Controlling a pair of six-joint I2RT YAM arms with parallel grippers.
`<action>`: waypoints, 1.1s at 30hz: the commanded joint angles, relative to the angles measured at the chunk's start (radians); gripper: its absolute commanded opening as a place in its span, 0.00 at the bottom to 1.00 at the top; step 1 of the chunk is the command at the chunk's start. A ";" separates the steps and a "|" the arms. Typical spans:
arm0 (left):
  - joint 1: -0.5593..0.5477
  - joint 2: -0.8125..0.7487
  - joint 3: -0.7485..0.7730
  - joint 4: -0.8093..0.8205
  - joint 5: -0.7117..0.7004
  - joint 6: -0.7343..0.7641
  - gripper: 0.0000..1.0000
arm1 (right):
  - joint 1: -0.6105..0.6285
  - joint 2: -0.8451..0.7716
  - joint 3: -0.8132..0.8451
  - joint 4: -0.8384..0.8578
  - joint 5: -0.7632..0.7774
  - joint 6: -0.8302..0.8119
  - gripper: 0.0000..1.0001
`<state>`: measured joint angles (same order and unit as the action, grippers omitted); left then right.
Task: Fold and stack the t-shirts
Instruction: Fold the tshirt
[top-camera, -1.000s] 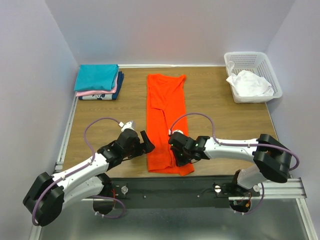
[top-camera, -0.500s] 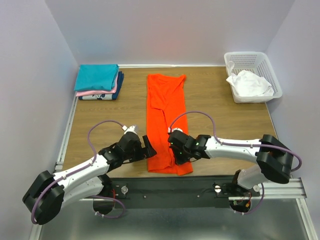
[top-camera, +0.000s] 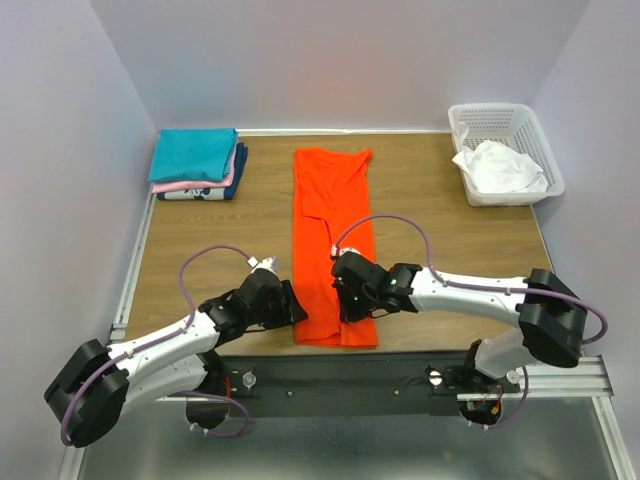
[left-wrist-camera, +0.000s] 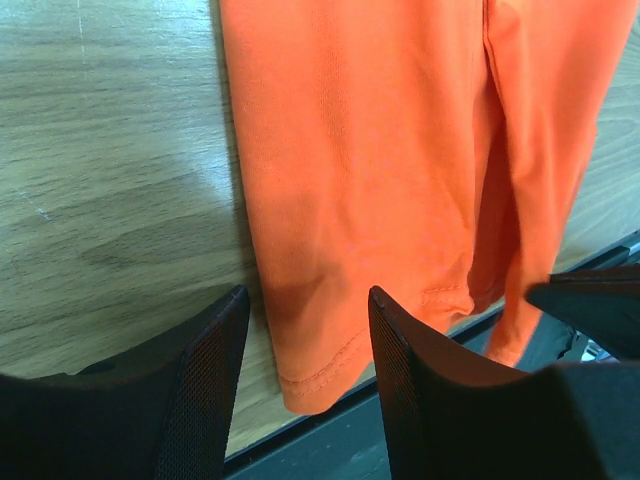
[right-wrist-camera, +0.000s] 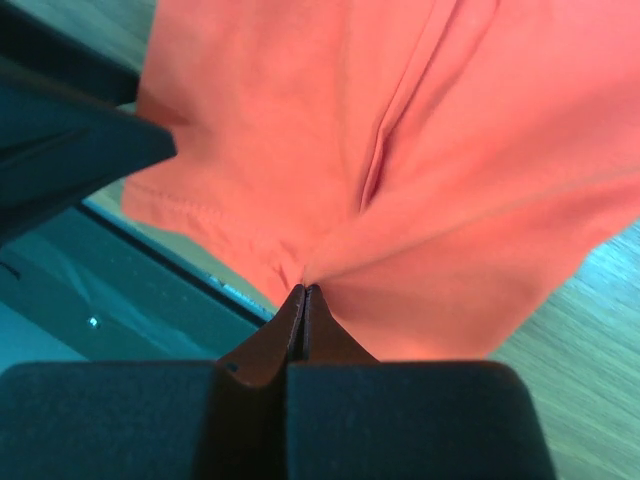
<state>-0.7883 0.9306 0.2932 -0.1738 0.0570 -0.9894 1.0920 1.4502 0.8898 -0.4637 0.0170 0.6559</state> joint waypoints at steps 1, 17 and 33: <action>-0.011 0.004 -0.005 -0.023 0.015 -0.002 0.59 | 0.008 0.084 0.034 0.008 -0.011 0.022 0.01; -0.022 -0.027 -0.005 -0.073 0.070 -0.015 0.71 | 0.009 0.043 0.035 0.062 -0.109 -0.004 0.65; -0.109 -0.018 -0.028 -0.095 0.092 -0.103 0.45 | 0.003 -0.278 -0.241 -0.092 0.034 0.209 0.97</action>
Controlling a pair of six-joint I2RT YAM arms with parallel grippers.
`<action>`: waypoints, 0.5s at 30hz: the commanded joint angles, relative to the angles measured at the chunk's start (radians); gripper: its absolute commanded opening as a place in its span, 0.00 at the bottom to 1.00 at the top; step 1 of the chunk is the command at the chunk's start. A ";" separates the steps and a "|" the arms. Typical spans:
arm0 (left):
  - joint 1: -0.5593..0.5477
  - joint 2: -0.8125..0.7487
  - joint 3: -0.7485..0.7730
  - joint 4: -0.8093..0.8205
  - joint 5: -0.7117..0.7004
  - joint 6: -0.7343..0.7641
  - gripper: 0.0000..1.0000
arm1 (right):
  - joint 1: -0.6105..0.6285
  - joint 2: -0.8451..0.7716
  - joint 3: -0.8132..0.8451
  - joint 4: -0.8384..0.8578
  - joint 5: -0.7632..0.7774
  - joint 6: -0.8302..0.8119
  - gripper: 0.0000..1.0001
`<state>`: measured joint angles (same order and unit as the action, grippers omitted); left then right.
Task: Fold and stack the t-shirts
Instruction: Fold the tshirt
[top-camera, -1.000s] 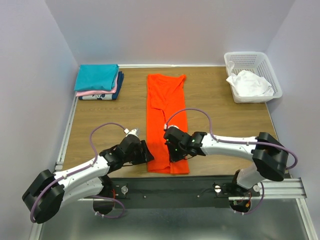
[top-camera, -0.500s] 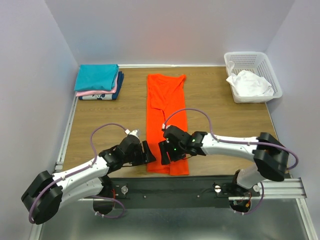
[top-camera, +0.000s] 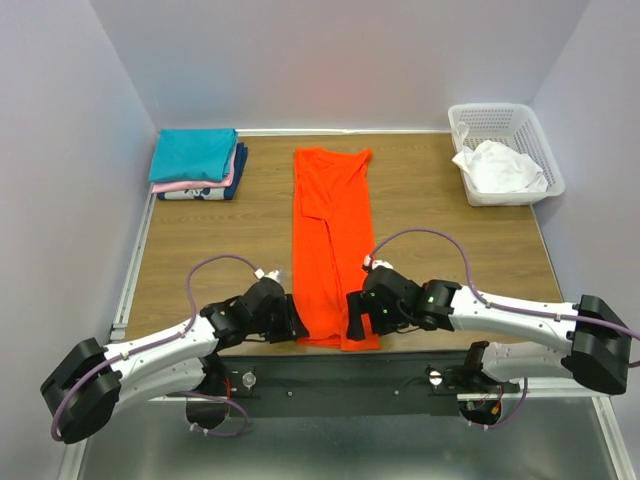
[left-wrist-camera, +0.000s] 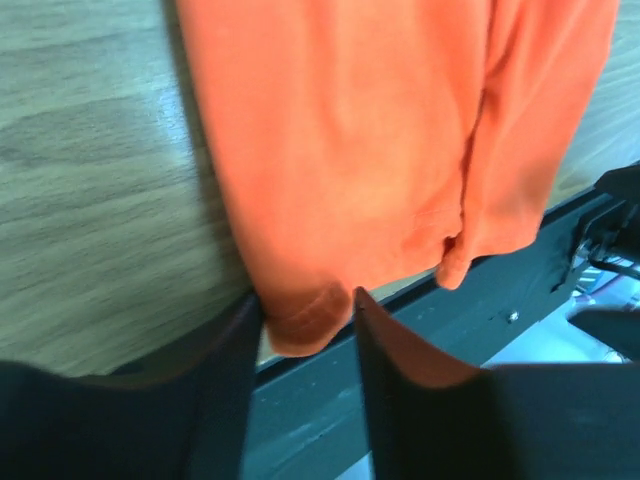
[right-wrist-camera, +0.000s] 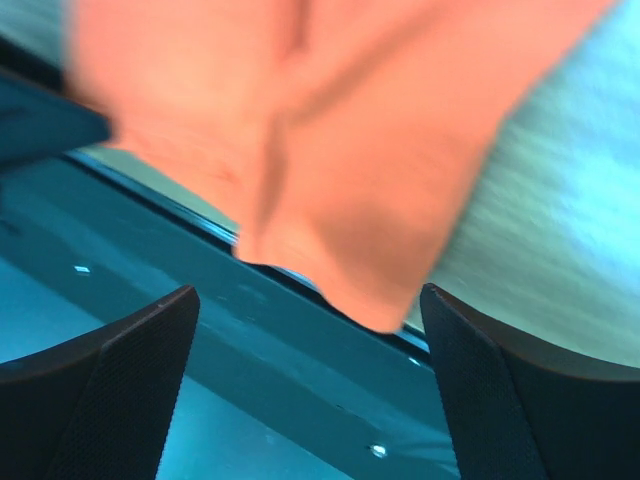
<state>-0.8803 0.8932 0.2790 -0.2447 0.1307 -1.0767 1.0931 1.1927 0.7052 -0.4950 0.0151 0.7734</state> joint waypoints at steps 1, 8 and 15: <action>-0.020 0.026 -0.014 -0.021 0.020 -0.017 0.42 | 0.002 -0.022 -0.070 -0.060 0.028 0.102 0.95; -0.045 0.039 -0.014 -0.022 0.038 -0.020 0.21 | 0.001 -0.027 -0.130 -0.059 -0.007 0.130 0.80; -0.046 0.041 -0.014 -0.024 0.030 -0.025 0.03 | 0.002 0.001 -0.128 -0.047 -0.007 0.116 0.61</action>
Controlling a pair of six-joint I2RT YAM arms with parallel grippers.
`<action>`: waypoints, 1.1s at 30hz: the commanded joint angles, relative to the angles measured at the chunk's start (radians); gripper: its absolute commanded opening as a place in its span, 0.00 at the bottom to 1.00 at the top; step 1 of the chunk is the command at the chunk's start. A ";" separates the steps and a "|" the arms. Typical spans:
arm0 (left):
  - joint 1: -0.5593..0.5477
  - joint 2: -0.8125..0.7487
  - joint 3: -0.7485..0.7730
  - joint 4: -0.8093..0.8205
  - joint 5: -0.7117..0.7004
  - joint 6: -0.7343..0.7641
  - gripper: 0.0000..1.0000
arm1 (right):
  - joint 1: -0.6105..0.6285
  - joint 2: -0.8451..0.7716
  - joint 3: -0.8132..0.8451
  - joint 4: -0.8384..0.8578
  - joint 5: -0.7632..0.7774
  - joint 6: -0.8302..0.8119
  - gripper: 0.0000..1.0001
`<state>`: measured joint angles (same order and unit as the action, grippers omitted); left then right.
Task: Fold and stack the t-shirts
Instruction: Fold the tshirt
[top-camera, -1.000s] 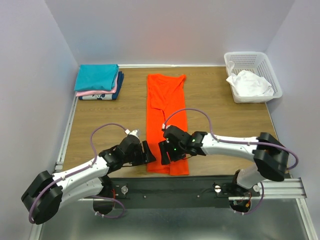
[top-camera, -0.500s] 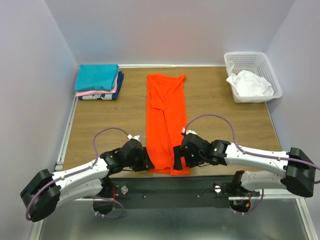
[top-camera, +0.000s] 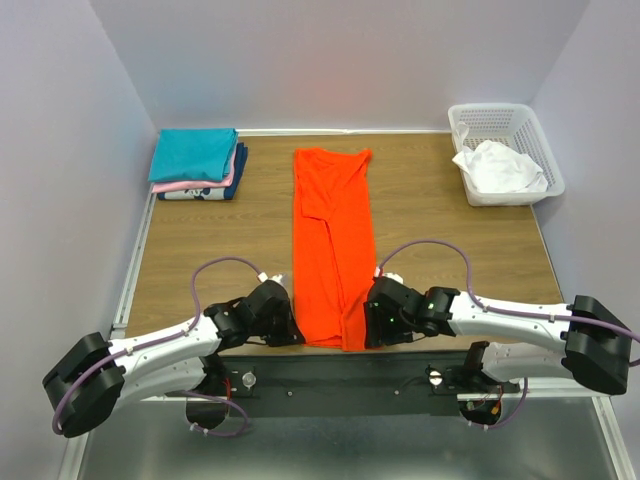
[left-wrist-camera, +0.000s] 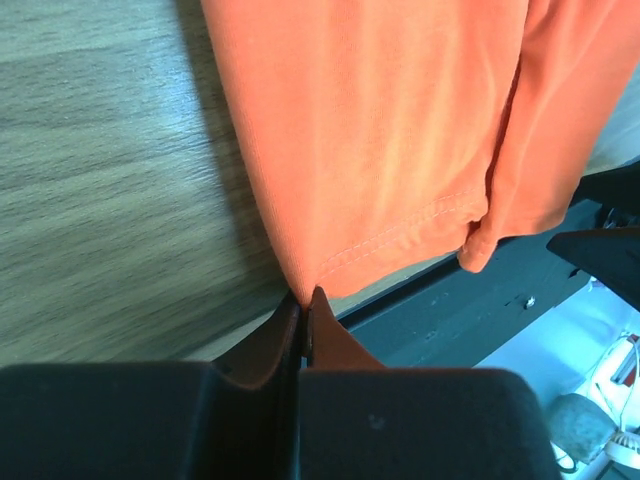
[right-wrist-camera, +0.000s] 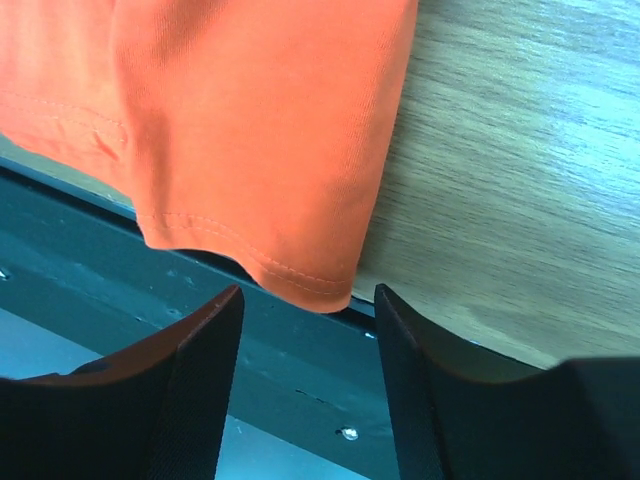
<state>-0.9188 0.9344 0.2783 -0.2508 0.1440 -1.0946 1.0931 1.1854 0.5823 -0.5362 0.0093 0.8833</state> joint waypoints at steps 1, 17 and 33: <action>-0.008 -0.005 -0.013 -0.016 0.016 -0.007 0.03 | 0.002 0.014 -0.012 -0.002 0.001 0.006 0.61; -0.020 -0.094 -0.028 -0.059 0.029 -0.042 0.00 | 0.010 -0.023 -0.114 0.113 -0.156 0.089 0.01; -0.023 -0.157 0.081 0.044 -0.135 -0.041 0.00 | -0.064 -0.061 0.073 0.064 0.072 0.028 0.01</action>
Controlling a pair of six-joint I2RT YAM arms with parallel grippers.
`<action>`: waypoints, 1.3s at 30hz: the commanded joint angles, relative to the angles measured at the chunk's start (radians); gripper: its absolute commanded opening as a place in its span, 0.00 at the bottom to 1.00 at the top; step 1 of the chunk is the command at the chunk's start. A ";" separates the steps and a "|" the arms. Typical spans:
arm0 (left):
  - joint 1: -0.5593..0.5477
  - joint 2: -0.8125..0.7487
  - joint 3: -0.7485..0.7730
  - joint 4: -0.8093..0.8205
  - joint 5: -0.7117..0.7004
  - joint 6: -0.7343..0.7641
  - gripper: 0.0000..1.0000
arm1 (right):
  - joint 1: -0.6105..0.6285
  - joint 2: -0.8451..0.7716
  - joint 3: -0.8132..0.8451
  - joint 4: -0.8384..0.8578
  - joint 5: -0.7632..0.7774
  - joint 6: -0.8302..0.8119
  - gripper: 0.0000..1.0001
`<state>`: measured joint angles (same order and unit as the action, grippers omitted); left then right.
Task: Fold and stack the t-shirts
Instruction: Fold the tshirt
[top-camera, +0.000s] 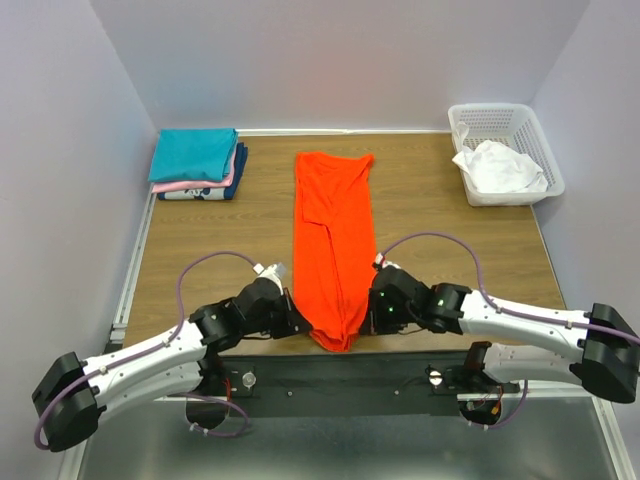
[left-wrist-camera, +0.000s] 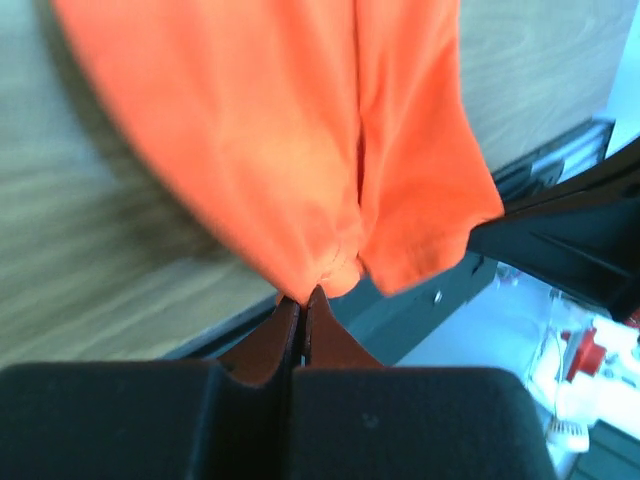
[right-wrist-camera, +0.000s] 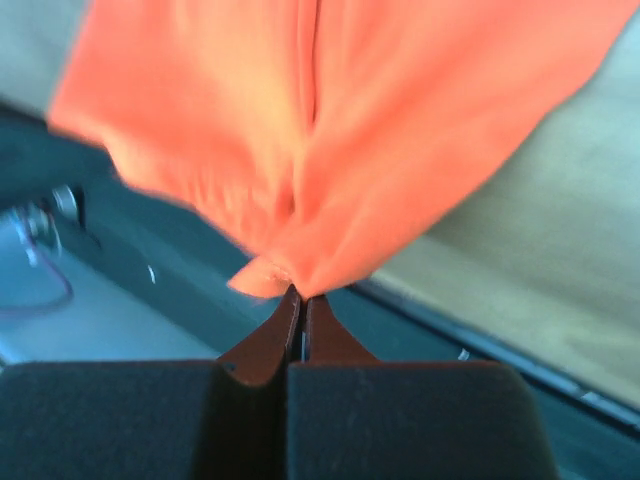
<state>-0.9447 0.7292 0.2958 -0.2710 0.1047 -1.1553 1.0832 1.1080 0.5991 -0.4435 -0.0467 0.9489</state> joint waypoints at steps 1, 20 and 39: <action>0.020 0.080 0.092 0.070 -0.155 0.049 0.00 | -0.068 0.019 0.082 -0.031 0.164 -0.061 0.01; 0.365 0.458 0.377 0.331 -0.112 0.356 0.00 | -0.348 0.271 0.386 0.083 0.335 -0.275 0.01; 0.530 0.832 0.563 0.388 0.044 0.459 0.00 | -0.508 0.585 0.597 0.170 0.145 -0.366 0.01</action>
<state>-0.4297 1.5127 0.8280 0.0902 0.1097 -0.7387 0.5938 1.6485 1.1496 -0.2928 0.1493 0.6113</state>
